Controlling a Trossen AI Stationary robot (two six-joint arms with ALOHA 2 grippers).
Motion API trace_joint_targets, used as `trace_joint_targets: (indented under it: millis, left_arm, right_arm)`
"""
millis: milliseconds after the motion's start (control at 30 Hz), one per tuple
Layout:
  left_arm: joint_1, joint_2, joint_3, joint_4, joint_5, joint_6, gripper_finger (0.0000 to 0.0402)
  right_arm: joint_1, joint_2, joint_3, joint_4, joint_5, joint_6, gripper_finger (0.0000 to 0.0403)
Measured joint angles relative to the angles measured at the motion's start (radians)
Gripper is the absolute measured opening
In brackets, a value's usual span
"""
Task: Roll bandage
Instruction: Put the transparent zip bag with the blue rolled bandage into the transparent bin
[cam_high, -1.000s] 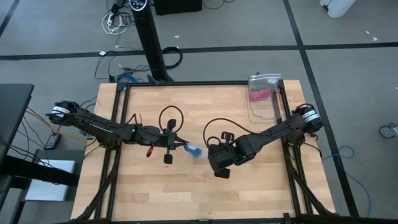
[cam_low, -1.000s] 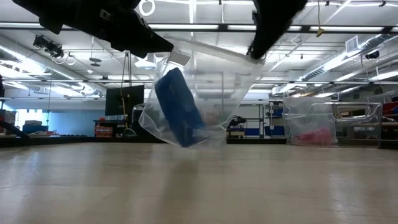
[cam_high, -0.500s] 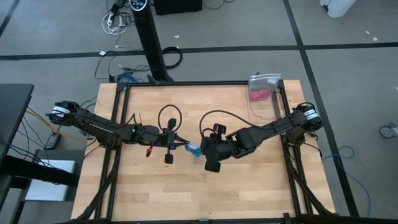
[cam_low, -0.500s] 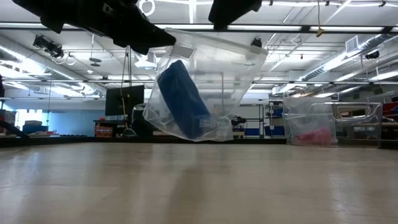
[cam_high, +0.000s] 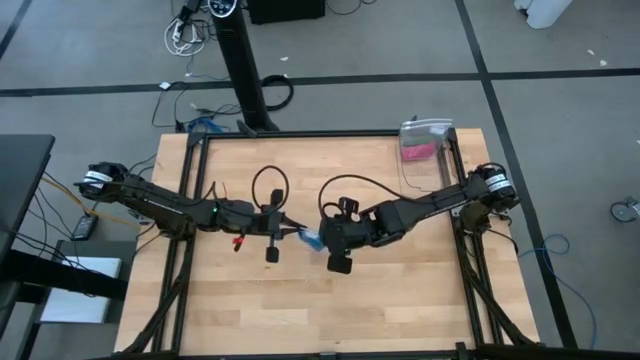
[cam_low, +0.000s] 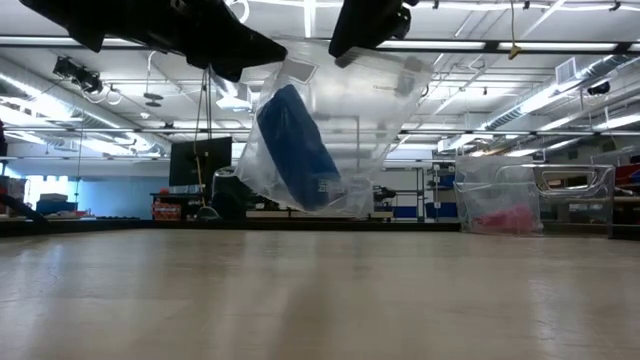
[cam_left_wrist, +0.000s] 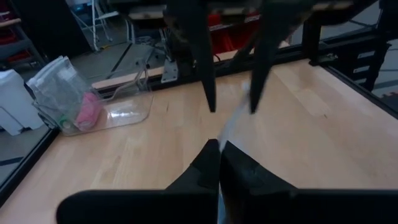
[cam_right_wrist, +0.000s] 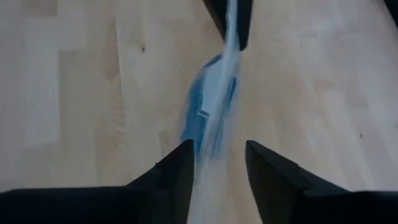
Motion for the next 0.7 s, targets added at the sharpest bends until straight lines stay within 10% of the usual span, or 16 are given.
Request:
trace_joint_targets:
  millis: [233,700]
  left_arm:
    - [0.000,0.000,0.000,0.017,0.000,-0.004,0.0011]
    - [0.000,-0.059,0.000,-0.028,-0.030,-0.057,0.0050]
  right_arm:
    - [-0.020,0.000,0.000,-0.010,0.041,-0.077,0.0012]
    - [-0.021,-0.068,0.057,-0.372,0.209,-0.057,0.0002]
